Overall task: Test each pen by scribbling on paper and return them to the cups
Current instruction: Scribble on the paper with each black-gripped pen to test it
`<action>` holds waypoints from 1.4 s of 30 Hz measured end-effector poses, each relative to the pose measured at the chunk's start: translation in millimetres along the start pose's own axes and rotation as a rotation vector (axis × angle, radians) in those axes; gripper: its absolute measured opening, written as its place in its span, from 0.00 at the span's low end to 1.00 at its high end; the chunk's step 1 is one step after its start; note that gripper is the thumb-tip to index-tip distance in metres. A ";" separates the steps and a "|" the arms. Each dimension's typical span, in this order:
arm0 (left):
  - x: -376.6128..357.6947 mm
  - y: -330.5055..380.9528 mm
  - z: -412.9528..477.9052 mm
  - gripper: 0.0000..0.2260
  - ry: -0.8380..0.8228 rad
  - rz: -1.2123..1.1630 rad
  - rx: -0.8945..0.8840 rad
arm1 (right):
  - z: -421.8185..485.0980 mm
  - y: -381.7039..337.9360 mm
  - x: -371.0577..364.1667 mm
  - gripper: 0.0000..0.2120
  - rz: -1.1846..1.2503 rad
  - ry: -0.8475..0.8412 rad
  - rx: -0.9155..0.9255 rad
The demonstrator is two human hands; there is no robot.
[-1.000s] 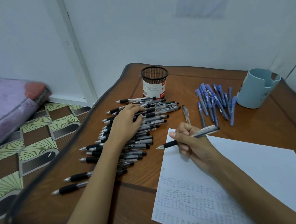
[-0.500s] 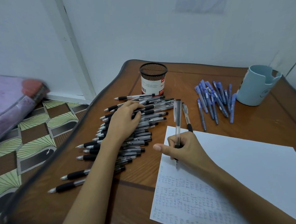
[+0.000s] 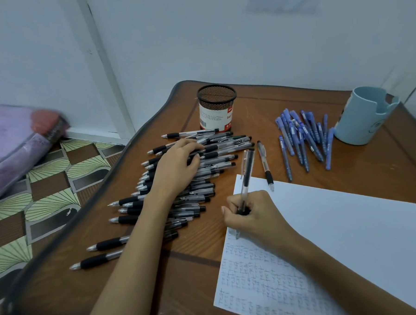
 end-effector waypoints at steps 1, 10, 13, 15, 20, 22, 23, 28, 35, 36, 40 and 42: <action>0.3 0.6 -0.3 0.13 0.000 -0.001 -0.001 | -0.3 0.0 0.1 0.24 0.003 0.000 0.000; 0.2 0.8 -0.5 0.13 -0.007 -0.011 0.002 | 2.2 0.5 2.4 0.24 0.066 0.047 0.028; 0.2 0.2 -0.1 0.13 -0.009 -0.003 0.004 | 1.2 -0.3 2.4 0.23 0.040 0.035 0.012; 0.5 -0.1 0.1 0.13 -0.005 0.000 0.005 | 0.3 -1.4 1.9 0.22 0.034 0.033 0.004; 0.7 0.6 0.0 0.13 -0.001 0.006 0.003 | 1.4 -2.9 2.0 0.20 0.050 0.057 0.017; 0.6 0.6 0.1 0.13 -0.002 0.009 0.002 | 1.6 -2.7 2.4 0.21 0.041 0.047 0.020; 0.5 0.3 0.1 0.13 -0.002 0.011 0.001 | 1.6 -2.4 2.6 0.21 0.032 0.045 0.021; -0.7 -0.5 0.6 0.13 0.001 0.005 0.000 | 1.1 -0.4 2.7 0.21 0.030 0.062 0.039; -1.9 -2.0 0.6 0.13 -0.002 0.012 -0.008 | 1.4 1.2 2.6 0.20 -0.021 0.090 0.047; -1.7 -1.9 0.9 0.13 -0.001 0.011 -0.008 | 1.2 0.5 2.9 0.20 -0.026 0.110 0.063; -1.2 -0.8 0.8 0.13 -0.009 0.010 -0.007 | 2.3 -5.4 8.0 0.24 0.141 0.167 0.003; -1.2 -1.4 1.0 0.13 -0.012 0.014 -0.008 | 6.5 -10.0 13.5 0.26 0.200 0.225 -0.068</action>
Point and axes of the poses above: each hand's wrist, its own z-axis towards the middle knuckle, its own x-axis out of the back of the hand, y = z × x, the point moved 1 cm from there along z, towards the middle knuckle, and after that the axes turned 15 degrees about z, right-handed, at the moved point
